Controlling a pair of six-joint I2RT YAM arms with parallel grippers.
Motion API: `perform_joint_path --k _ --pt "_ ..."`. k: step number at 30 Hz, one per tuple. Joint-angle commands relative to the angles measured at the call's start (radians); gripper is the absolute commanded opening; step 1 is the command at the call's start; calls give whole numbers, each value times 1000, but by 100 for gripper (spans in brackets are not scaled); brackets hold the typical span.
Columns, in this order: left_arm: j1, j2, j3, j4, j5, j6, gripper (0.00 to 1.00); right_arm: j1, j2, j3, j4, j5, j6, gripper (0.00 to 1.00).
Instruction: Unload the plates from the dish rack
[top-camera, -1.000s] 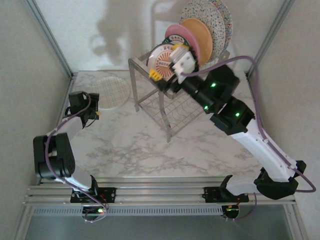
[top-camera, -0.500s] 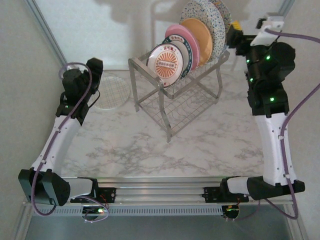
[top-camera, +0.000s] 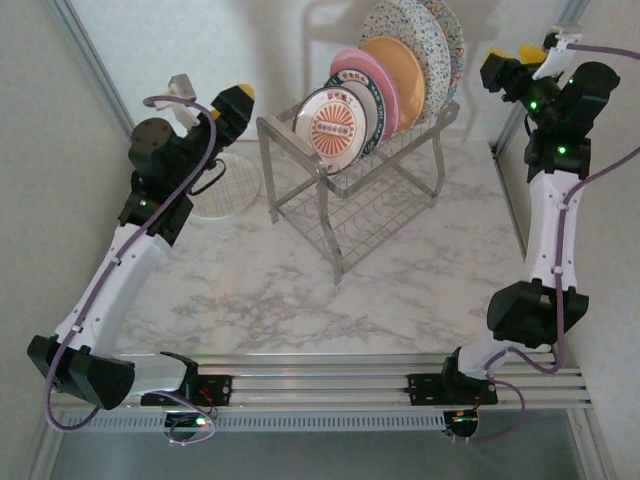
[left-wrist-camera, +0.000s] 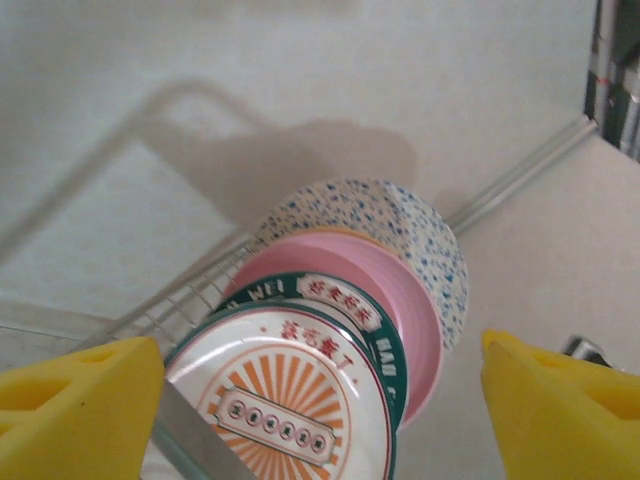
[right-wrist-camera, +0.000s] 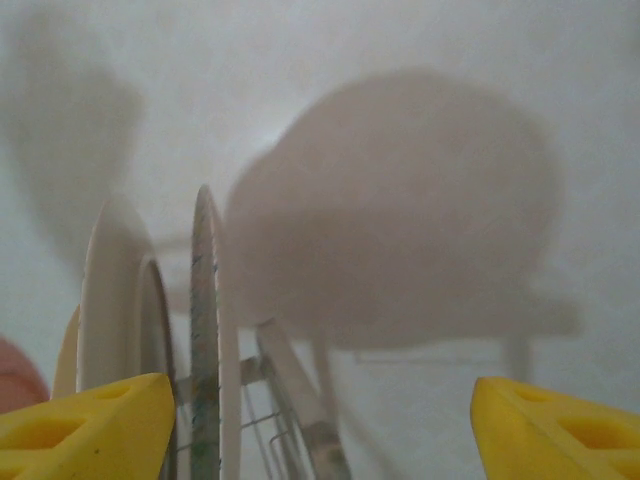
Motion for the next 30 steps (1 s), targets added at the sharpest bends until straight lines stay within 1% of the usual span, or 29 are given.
perform_joint_path --k 1,3,9,13,19,25,30 --pt "-29 12 48 53 88 66 83 -2 25 46 82 -196 10 76" --pt "-47 21 61 48 97 79 83 0 53 55 81 -223 11 74" --pt "-80 51 89 47 95 82 83 12 109 66 70 -240 7 69" --pt "-85 67 99 48 94 76 83 37 141 107 14 -240 -34 66" --pt "-87 72 105 61 94 65 83 50 181 142 -10 -215 -38 60" --pt "-90 78 111 69 95 56 83 65 224 183 -26 -220 -34 54" --pt "-92 88 125 71 95 56 83 87 256 207 -37 -217 -38 52"
